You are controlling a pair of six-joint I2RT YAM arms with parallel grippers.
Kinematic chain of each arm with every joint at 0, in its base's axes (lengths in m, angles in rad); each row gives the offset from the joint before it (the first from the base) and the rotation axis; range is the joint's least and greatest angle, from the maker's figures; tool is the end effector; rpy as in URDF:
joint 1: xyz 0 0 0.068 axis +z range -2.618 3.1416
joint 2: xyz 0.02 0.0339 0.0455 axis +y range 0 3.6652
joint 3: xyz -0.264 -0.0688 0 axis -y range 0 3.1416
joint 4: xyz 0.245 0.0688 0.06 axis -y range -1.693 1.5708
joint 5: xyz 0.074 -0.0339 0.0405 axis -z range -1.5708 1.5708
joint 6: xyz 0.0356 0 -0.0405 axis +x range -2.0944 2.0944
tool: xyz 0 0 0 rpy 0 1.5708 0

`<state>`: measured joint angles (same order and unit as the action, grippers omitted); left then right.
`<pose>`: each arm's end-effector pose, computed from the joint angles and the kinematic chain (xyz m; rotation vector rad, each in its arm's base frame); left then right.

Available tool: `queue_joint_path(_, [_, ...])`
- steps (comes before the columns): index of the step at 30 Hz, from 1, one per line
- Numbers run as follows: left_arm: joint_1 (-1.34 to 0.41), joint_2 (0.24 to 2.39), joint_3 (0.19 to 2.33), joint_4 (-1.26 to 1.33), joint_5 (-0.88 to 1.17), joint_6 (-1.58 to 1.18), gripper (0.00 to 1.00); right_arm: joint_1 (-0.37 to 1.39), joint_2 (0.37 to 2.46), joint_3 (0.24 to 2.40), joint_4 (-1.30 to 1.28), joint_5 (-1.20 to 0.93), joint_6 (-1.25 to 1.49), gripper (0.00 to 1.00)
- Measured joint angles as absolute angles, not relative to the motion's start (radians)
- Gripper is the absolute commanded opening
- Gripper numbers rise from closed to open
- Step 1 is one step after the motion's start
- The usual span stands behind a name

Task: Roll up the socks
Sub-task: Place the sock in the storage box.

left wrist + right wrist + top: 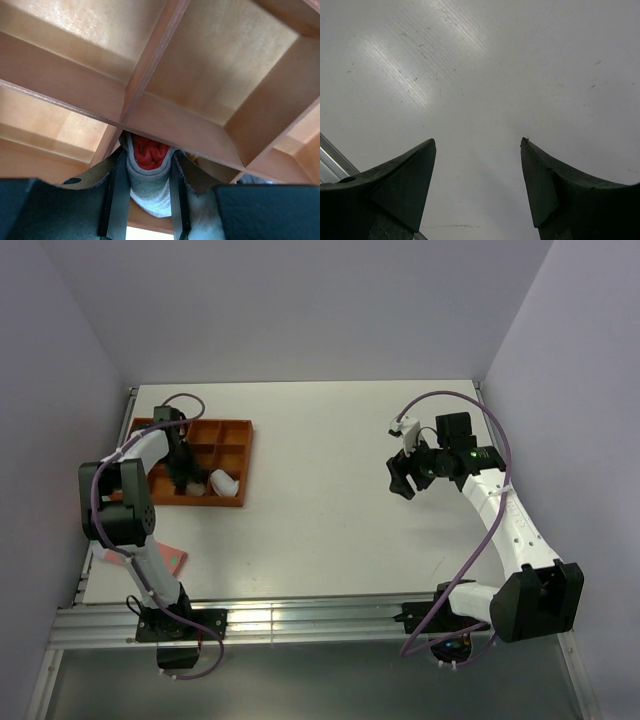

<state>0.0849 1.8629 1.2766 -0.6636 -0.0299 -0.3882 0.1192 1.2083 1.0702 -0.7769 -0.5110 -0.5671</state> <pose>0.3665 0.0323 0.1768 -0.6675 2.7397 -0.0273 0.2376 0.0460 0.3028 -0.9935 2.1562 0.4236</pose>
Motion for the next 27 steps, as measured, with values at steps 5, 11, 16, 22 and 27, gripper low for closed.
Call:
queue_joint_path(5, [0.046, 1.867, 1.28, -0.665, -0.104, -0.411, 0.0, 0.119, 1.208, 1.07, -0.774, -0.507, -0.567, 0.76])
queue_joint_path(11, [0.019, 1.86, 1.269, -0.649, -0.144, -0.443, 0.22, 0.119, 1.207, 1.053, -0.767, -0.496, -0.567, 0.76])
queue_joint_path(16, [-0.01, 1.845, 1.263, -0.629, -0.126, -0.477, 0.44, 0.119, 1.206, 1.045, -0.766, -0.489, -0.568, 0.75])
queue_joint_path(22, [-0.026, 1.82, 1.269, -0.638, -0.102, -0.503, 0.51, 0.119, 1.206, 1.045, -0.766, -0.49, -0.568, 0.76])
queue_joint_path(27, [-0.026, 1.789, 1.282, -0.653, -0.102, -0.517, 0.55, 0.119, 1.206, 1.045, -0.766, -0.49, -0.568, 0.76])
